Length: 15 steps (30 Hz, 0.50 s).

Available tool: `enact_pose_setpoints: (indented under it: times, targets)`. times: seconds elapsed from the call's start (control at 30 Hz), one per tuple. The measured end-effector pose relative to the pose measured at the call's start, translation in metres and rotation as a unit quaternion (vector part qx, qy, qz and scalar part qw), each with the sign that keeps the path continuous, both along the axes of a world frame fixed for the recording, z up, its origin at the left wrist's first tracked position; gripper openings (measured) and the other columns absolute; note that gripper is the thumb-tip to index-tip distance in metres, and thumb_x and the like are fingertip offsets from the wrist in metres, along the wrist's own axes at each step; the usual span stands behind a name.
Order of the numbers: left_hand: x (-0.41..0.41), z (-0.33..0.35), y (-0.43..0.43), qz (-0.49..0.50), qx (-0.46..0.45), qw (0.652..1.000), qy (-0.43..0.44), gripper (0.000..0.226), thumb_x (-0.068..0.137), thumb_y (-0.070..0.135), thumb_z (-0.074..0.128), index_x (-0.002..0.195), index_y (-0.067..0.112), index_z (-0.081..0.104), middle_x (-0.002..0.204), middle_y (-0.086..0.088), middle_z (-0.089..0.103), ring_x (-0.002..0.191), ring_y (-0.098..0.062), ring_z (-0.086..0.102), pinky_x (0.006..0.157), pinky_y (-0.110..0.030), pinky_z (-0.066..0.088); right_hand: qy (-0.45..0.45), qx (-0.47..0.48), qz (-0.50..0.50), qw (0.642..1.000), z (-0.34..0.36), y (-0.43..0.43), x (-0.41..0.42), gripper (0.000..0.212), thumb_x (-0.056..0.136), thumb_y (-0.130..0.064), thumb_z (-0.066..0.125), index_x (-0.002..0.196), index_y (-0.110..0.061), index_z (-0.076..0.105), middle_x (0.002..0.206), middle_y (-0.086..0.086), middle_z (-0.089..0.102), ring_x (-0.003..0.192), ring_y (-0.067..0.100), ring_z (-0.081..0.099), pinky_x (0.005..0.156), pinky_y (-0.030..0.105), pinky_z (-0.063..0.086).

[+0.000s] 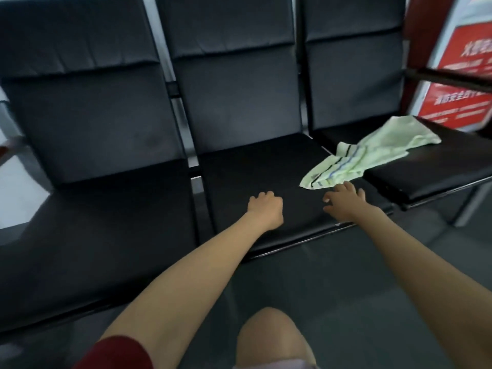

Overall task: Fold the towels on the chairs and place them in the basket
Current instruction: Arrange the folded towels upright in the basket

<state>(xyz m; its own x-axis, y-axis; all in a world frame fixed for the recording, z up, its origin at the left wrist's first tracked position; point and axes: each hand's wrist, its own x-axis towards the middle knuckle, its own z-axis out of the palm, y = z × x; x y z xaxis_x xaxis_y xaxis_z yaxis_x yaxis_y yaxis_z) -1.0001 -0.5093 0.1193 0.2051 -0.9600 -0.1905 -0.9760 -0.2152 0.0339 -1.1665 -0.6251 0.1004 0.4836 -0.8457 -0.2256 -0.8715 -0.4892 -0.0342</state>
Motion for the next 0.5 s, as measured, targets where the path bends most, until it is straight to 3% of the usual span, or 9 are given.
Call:
enact_pose_setpoints:
  times: [0.1,0.27,0.4,0.5]
  targets:
    - [-0.006,-0.019,-0.047,-0.022,0.007,1.000,0.017,0.048,0.097,0.029,0.047,0.140,0.010,0.040,0.144,-0.012,0.035,0.132,-0.031,0.032,0.105,-0.045,0.032,0.009,-0.014,-0.032,0.999,-0.017,-0.043,-0.005,0.051,0.098,-0.028,0.043,0.146,-0.019,0.028,0.155,0.014,0.016,0.145,0.033,0.000,0.114,0.056,0.011]
    - [-0.015,-0.052,-0.119,-0.065,-0.024,0.995,0.074,0.060,0.101,0.030,0.037,0.152,0.012,0.010,0.160,-0.005,0.000,0.147,-0.024,-0.001,0.116,-0.044,0.016,-0.047,-0.012,-0.077,0.996,-0.039,-0.100,0.002,0.064,0.095,-0.008,0.032,0.152,-0.021,0.006,0.158,0.009,0.009,0.147,0.028,-0.004,0.116,0.055,0.008]
    - [-0.017,-0.078,-0.153,-0.069,0.013,0.993,0.097,0.059,0.103,0.040,0.024,0.153,0.018,0.001,0.160,0.001,-0.004,0.147,-0.018,-0.007,0.119,-0.047,0.002,-0.087,-0.009,-0.085,0.992,-0.062,-0.128,0.008,0.055,0.097,-0.012,0.032,0.149,-0.017,0.017,0.155,0.007,0.020,0.146,0.026,0.006,0.114,0.055,0.010]
    - [-0.010,-0.086,-0.150,-0.059,-0.024,0.997,0.054,0.058,0.101,0.047,0.020,0.152,0.019,0.015,0.158,0.002,0.016,0.147,-0.019,0.006,0.118,-0.050,-0.001,-0.116,-0.079,-0.072,0.987,-0.073,-0.134,0.014,0.037,0.099,-0.017,0.034,0.135,-0.018,0.039,0.139,0.009,0.042,0.135,0.027,0.030,0.110,0.051,0.022]
